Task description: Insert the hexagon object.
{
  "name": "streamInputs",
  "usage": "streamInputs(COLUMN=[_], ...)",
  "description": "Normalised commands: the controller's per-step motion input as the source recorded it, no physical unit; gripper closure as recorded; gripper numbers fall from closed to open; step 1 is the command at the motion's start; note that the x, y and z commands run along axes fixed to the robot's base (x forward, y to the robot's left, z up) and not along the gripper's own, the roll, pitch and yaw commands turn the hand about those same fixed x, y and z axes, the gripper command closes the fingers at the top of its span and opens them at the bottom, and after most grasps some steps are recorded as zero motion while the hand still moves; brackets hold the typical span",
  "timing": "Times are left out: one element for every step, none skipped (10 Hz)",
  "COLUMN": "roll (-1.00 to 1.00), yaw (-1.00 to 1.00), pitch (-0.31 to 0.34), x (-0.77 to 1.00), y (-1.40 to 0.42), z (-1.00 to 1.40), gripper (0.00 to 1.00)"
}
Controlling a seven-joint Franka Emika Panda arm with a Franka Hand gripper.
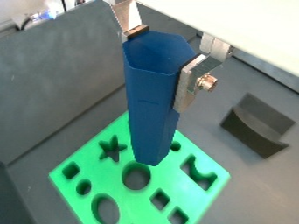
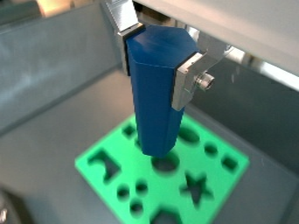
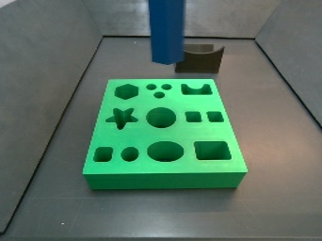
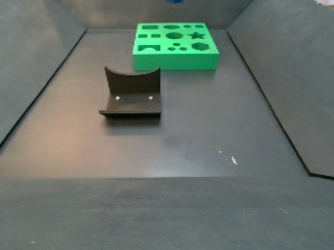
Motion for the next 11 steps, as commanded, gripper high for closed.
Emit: streamInputs(roll=[0.15,0.15,0.12,0.25,0.30,0.28,0.29,0.25,0.22,0.21,0.17], yaw=[0.00,0.00,0.00,-0.04,-0.05,-0.01,0.00,0.00,0.00,0.11,0.25], pitch=[-0.106,-0.103,-0.057,-0.070,0.000,0.000,0.020,0.011,0.000,0.030,0.064], x=[-0.72,-0.72,-0.67,-0.55,-0.30,-0.17,-0.02,0.00,0.00,0.21,0.53], y=[0.76,0.76,0.77,0.15,0.00,-0.10,-0.25,-0.35,-0.43,-0.41,-0.15], z=[-0.95,-0.95,-0.99,-0.73,-0.57,-0.39,-0.28,-0.21,-0.18,-0.22,-0.46], gripper=[1.00,1.00,1.00,1.00,1.00,1.00,1.00,1.00,1.00,1.00,1.00])
